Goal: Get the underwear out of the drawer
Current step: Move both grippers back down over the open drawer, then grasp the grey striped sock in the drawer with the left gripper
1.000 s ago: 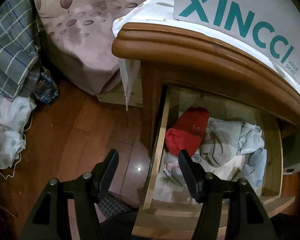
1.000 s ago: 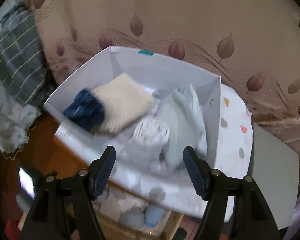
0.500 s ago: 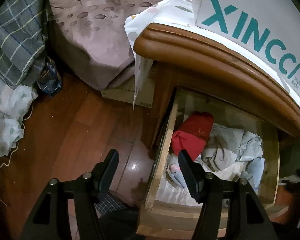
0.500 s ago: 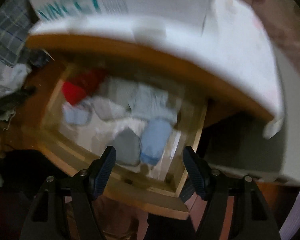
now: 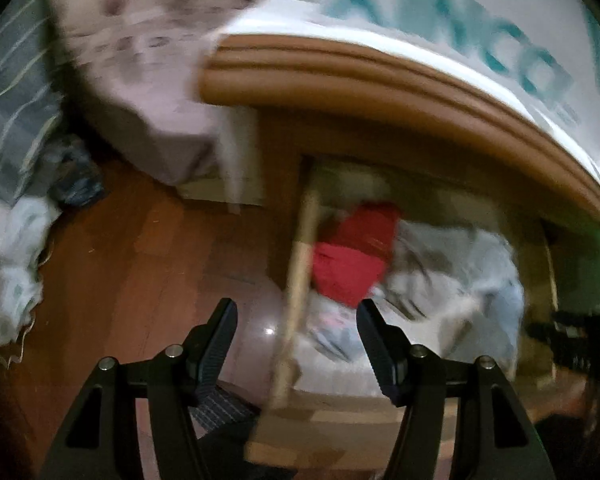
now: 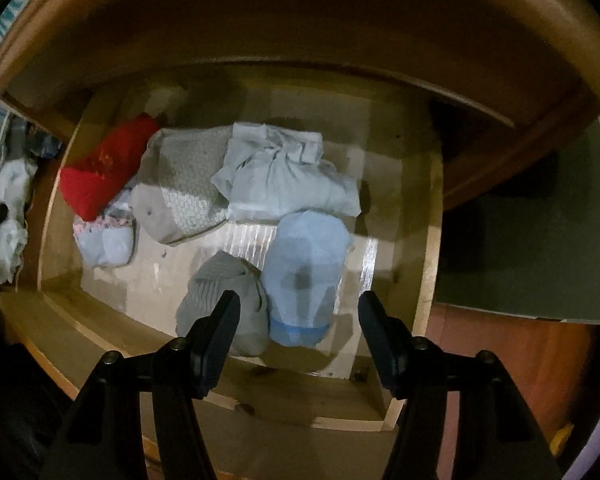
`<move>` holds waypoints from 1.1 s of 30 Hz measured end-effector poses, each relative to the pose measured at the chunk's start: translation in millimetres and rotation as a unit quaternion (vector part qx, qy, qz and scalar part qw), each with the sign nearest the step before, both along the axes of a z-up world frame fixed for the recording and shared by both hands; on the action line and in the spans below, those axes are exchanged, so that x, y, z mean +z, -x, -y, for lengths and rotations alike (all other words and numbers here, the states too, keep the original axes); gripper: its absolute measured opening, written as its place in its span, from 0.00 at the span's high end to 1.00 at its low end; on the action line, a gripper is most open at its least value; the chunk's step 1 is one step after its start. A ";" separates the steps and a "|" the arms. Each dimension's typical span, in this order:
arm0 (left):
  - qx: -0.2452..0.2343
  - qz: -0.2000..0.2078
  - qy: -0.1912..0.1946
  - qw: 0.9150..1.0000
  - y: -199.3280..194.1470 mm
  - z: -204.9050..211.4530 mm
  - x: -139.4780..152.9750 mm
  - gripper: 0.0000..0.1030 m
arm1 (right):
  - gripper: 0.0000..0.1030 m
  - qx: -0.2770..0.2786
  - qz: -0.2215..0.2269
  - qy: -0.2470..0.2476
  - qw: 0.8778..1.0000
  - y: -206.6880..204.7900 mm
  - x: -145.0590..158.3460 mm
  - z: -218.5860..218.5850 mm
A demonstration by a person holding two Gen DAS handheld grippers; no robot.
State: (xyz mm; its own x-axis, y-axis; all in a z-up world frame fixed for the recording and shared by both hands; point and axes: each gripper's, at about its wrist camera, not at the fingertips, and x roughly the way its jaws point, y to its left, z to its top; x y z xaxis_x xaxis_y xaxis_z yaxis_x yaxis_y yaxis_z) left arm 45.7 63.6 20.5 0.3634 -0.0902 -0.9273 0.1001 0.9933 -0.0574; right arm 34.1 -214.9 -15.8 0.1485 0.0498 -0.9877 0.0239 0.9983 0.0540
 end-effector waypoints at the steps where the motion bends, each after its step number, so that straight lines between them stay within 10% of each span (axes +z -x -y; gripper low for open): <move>1: -0.025 -0.010 0.005 1.000 2.2 10.9 -2.6 0.38 | 0.43 -0.003 0.002 -0.005 1.000 0.9 1.1 2.1; 10: -0.166 -0.088 0.028 0.982 10.0 109.9 -27.5 0.38 | 0.33 -0.042 0.042 -0.026 0.998 19.0 13.8 28.2; 33: -0.033 -0.307 0.055 0.949 -30.2 182.5 -117.4 0.38 | 0.28 -0.137 0.139 -0.011 0.981 56.8 43.2 88.6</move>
